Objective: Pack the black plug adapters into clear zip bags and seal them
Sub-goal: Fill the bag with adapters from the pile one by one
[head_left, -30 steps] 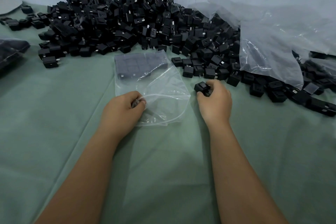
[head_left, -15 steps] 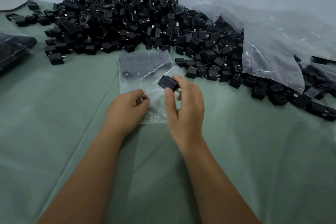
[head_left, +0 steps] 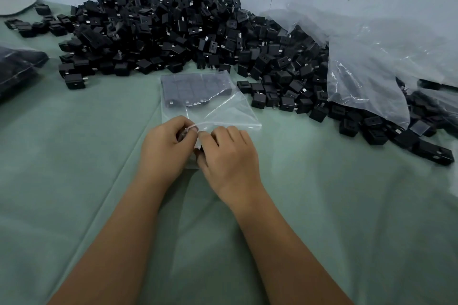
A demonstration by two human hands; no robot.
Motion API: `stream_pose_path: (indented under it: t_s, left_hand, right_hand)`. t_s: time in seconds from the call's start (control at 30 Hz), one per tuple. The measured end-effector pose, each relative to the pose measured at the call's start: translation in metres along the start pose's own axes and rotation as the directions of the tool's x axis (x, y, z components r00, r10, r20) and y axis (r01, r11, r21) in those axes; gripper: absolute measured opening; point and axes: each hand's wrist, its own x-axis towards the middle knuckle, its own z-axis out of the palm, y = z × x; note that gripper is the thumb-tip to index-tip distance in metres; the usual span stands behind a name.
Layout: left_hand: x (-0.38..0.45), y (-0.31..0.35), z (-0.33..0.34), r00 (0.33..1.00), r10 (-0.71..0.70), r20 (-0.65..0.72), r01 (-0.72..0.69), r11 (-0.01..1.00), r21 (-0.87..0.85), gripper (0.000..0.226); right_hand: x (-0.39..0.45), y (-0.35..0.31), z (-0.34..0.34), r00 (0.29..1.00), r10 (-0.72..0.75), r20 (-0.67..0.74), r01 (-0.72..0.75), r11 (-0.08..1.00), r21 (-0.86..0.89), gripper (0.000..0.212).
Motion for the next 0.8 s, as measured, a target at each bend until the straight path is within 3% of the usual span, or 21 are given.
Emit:
stream_pose_path:
  t_s: [0.17, 0.33, 0.47, 0.67, 0.8]
  left_hand:
    - [-0.004, 0.002, -0.001, 0.996, 0.029, -0.087, -0.034, 0.997, -0.065, 0.016]
    - [-0.006, 0.006, 0.0, 0.994, 0.058, -0.097, -0.064, 0.996, -0.064, 0.009]
    - [-0.006, 0.005, 0.0, 0.992, 0.075, -0.103, -0.081, 0.995, -0.054, 0.009]
    - [-0.005, 0.007, 0.0, 0.991, 0.079, -0.107, -0.083, 0.996, -0.027, 0.012]
    - [-0.006, 0.007, 0.0, 0.991, 0.085, -0.108, -0.089, 0.996, -0.028, 0.011]
  right_hand:
    - [0.0, -0.004, -0.003, 0.988, 0.149, 0.036, -0.151, 0.985, 0.079, 0.007]
    - [0.002, -0.001, -0.004, 0.958, 0.255, 0.132, -0.262, 0.964, 0.039, 0.019]
    - [0.003, 0.003, -0.008, 0.911, 0.315, 0.268, -0.326, 0.946, -0.005, 0.006]
    - [0.0, 0.003, -0.01, 0.912, 0.253, 0.324, -0.322, 0.929, 0.182, 0.02]
    - [-0.002, 0.004, -0.006, 0.904, 0.223, 0.364, -0.293, 0.944, 0.151, 0.015]
